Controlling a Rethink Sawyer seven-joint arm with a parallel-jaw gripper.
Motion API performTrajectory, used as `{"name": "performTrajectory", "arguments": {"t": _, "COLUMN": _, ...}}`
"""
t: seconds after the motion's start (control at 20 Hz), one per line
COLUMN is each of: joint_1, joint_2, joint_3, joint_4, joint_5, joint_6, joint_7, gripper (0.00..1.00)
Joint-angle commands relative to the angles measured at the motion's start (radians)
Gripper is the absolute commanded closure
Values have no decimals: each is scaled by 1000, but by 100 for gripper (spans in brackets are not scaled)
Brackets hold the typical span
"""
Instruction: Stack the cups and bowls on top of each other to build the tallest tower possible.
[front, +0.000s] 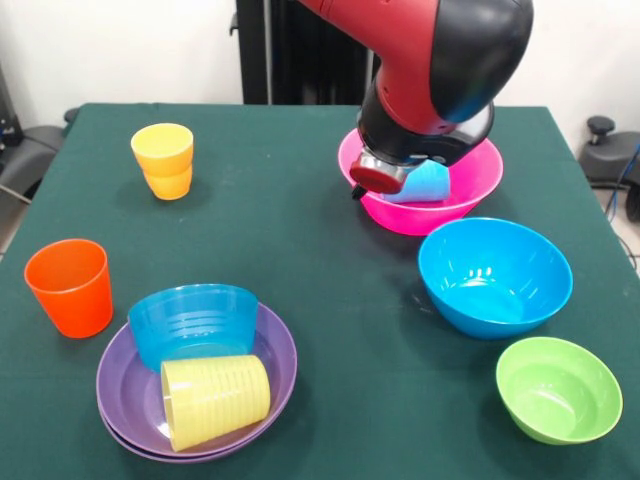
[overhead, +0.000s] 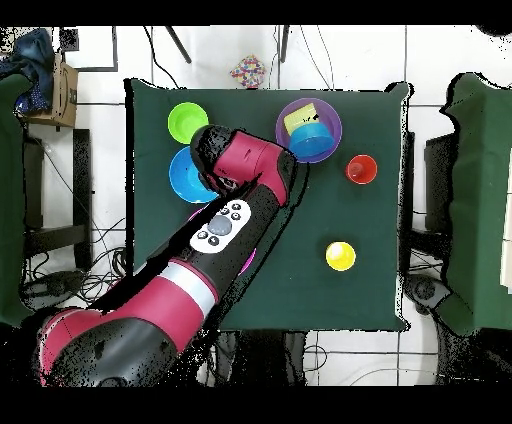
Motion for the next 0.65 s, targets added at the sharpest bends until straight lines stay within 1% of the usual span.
{"name": "performTrajectory", "arguments": {"t": 0.05, "joint_1": 6, "joint_2": 14, "joint_3": 107, "joint_4": -39, "joint_5": -32, "joint_6": -28, "joint_7": 97, "gripper": 0}}
{"name": "performTrajectory", "arguments": {"t": 0.2, "joint_1": 7, "joint_2": 16, "joint_3": 104, "joint_4": -41, "joint_5": -30, "joint_6": -32, "joint_7": 104, "gripper": 0}}
{"name": "performTrajectory", "arguments": {"t": 0.3, "joint_1": 8, "joint_2": 25, "joint_3": 89, "joint_4": -58, "joint_5": -30, "joint_6": -4, "joint_7": 134, "gripper": 0}}
{"name": "performTrajectory", "arguments": {"t": 0.35, "joint_1": 6, "joint_2": 33, "joint_3": 76, "joint_4": -71, "joint_5": -35, "joint_6": -8, "joint_7": 142, "gripper": 0}}
{"name": "performTrajectory", "arguments": {"t": 0.45, "joint_1": -6, "joint_2": 31, "joint_3": 78, "joint_4": -89, "joint_5": -36, "joint_6": 20, "joint_7": 130, "gripper": 0}}
{"name": "performTrajectory", "arguments": {"t": 0.55, "joint_1": -9, "joint_2": 28, "joint_3": 77, "joint_4": -93, "joint_5": -25, "joint_6": 35, "joint_7": 148, "gripper": 0}}
{"name": "performTrajectory", "arguments": {"t": 0.65, "joint_1": -4, "joint_2": 38, "joint_3": 83, "joint_4": -94, "joint_5": -8, "joint_6": 19, "joint_7": 177, "gripper": 0}}
